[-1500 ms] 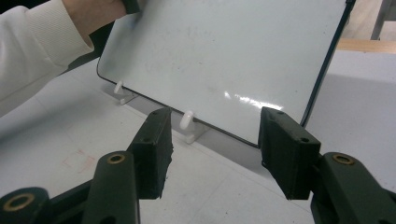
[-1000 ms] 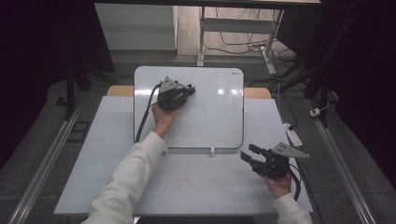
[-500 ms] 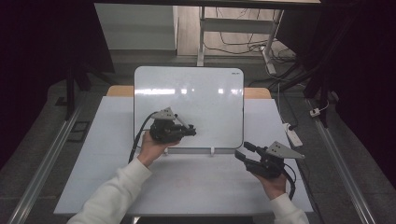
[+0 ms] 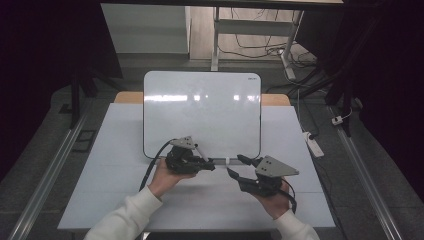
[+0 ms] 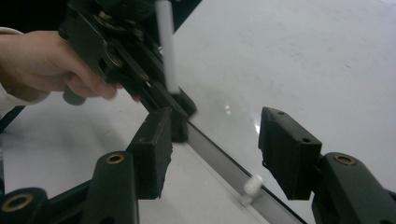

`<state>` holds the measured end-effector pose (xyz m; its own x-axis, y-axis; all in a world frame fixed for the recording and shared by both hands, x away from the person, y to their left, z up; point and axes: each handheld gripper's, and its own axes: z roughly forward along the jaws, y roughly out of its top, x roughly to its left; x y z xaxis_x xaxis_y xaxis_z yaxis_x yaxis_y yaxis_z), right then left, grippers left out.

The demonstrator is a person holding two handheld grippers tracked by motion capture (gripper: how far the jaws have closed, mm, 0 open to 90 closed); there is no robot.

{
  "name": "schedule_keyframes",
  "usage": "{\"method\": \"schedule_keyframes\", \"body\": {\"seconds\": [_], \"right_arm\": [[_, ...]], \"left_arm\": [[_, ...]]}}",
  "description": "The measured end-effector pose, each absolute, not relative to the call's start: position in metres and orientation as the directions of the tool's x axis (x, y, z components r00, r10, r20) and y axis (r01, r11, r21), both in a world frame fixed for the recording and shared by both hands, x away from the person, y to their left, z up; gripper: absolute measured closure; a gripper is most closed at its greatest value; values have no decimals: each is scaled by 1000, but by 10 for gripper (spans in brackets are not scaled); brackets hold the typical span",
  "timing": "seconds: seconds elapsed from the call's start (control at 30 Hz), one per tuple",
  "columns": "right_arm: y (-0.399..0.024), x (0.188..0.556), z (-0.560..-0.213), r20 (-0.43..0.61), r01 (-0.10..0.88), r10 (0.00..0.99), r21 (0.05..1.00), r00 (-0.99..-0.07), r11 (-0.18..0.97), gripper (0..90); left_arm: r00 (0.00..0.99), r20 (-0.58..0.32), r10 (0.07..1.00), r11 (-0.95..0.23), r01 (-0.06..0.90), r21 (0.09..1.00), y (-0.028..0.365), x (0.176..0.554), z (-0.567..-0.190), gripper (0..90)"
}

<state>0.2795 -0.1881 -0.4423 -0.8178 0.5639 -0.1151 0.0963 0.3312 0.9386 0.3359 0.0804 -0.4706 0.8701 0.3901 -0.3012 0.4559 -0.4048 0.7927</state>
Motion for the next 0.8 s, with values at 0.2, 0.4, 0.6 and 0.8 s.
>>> {"method": "schedule_keyframes", "body": {"seconds": [0.2, 0.4, 0.6, 0.8], "right_arm": [[-166, 282, -442, -119, 100, 546, 930, -829, 354, 440], [-147, 285, -440, -126, 103, 549, 924, -826, 368, 462], [-134, 283, -441, -167, 90, 563, 912, -809, 400, 534], [-127, 282, -445, -194, 99, 591, 899, -783, 426, 750]], "left_arm": [[872, -307, 380, -440, 463, 770, 71, 334, -476, 782], [875, -311, 370, -464, 465, 754, 62, 332, -480, 782], [876, -311, 369, -471, 464, 750, 57, 330, -481, 782], [878, -306, 367, -474, 460, 751, 53, 329, -481, 781]]}}
